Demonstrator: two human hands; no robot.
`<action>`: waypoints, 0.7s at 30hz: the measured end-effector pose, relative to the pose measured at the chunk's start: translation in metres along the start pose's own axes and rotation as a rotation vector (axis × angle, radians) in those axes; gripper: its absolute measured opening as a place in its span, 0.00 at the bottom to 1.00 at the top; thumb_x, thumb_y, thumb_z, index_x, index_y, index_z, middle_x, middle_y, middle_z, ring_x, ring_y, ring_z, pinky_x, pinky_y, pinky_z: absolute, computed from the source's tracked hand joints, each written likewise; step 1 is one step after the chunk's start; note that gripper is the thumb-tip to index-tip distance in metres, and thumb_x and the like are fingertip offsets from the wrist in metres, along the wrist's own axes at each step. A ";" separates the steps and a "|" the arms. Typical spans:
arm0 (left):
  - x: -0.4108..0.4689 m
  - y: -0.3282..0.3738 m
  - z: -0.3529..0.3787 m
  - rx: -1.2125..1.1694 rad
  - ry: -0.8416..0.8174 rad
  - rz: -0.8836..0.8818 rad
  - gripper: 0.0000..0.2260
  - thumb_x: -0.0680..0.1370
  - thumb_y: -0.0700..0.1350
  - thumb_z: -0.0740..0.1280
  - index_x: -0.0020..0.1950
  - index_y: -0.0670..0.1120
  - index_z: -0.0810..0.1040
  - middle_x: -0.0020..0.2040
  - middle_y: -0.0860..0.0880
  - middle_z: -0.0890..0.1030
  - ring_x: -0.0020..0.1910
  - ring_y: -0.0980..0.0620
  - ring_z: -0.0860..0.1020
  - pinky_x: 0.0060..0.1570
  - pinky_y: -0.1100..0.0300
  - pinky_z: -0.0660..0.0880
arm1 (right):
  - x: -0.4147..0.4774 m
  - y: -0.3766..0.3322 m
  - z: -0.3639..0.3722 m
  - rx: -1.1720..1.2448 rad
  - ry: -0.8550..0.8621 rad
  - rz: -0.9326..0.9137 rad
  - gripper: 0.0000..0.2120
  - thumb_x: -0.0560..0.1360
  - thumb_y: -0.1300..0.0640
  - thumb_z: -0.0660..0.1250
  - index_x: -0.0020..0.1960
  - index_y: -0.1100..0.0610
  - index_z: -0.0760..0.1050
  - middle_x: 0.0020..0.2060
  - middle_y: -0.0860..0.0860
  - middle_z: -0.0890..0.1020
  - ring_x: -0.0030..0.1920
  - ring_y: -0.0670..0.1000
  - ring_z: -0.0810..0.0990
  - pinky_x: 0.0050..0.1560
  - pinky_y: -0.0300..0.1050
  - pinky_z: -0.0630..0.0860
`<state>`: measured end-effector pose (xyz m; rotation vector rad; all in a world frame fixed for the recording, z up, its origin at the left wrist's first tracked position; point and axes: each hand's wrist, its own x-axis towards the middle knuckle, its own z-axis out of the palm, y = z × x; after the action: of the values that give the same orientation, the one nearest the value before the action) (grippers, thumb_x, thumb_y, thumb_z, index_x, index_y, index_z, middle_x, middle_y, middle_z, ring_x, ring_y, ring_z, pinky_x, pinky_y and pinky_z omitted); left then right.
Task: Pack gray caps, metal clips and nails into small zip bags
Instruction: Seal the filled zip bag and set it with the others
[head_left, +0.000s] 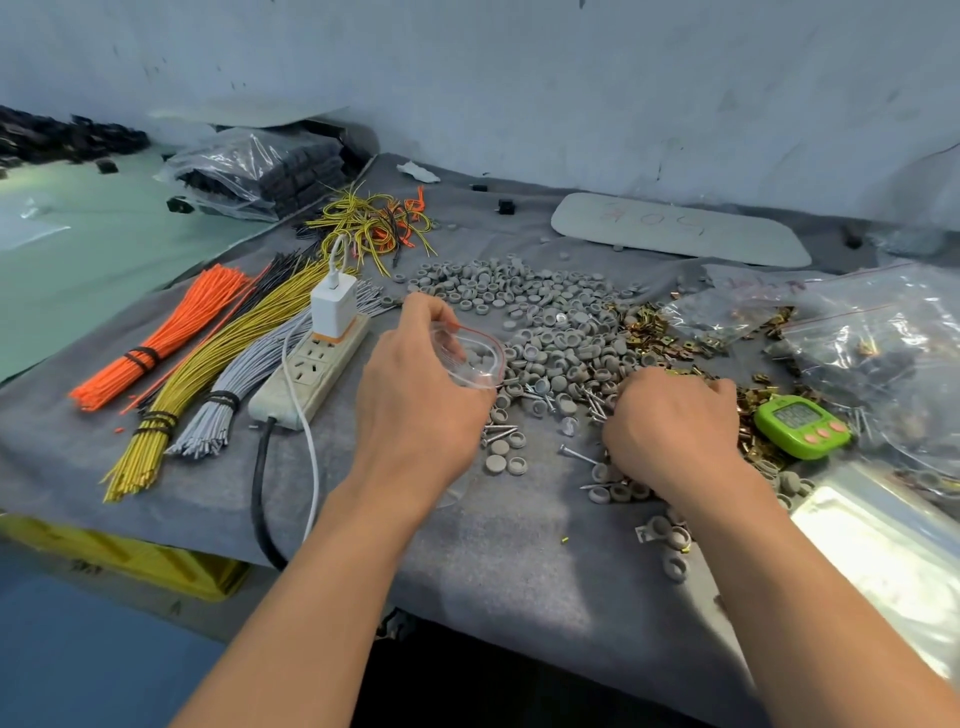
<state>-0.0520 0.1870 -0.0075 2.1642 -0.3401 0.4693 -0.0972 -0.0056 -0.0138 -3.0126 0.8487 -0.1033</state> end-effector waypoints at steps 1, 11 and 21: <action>0.000 0.000 0.000 0.001 -0.004 0.008 0.23 0.70 0.48 0.80 0.54 0.57 0.69 0.45 0.58 0.79 0.49 0.52 0.77 0.46 0.54 0.72 | 0.000 -0.001 -0.002 -0.021 -0.005 0.000 0.05 0.71 0.60 0.63 0.39 0.51 0.73 0.35 0.50 0.76 0.42 0.57 0.73 0.57 0.55 0.63; -0.002 0.006 0.007 -0.022 -0.100 0.052 0.23 0.70 0.52 0.79 0.54 0.59 0.68 0.46 0.57 0.80 0.48 0.52 0.78 0.44 0.55 0.70 | -0.009 0.008 -0.009 1.004 0.214 -0.062 0.07 0.75 0.53 0.75 0.38 0.48 0.84 0.30 0.42 0.83 0.28 0.39 0.77 0.29 0.31 0.71; -0.010 0.019 0.014 -0.020 -0.424 0.125 0.26 0.65 0.43 0.75 0.55 0.63 0.69 0.44 0.53 0.82 0.41 0.53 0.78 0.35 0.60 0.70 | -0.036 -0.019 -0.021 0.912 0.193 -0.438 0.10 0.71 0.62 0.77 0.43 0.47 0.88 0.34 0.40 0.86 0.36 0.37 0.82 0.39 0.26 0.72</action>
<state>-0.0656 0.1652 -0.0063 2.2212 -0.7127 0.0677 -0.1192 0.0296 0.0058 -2.2572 0.0521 -0.6006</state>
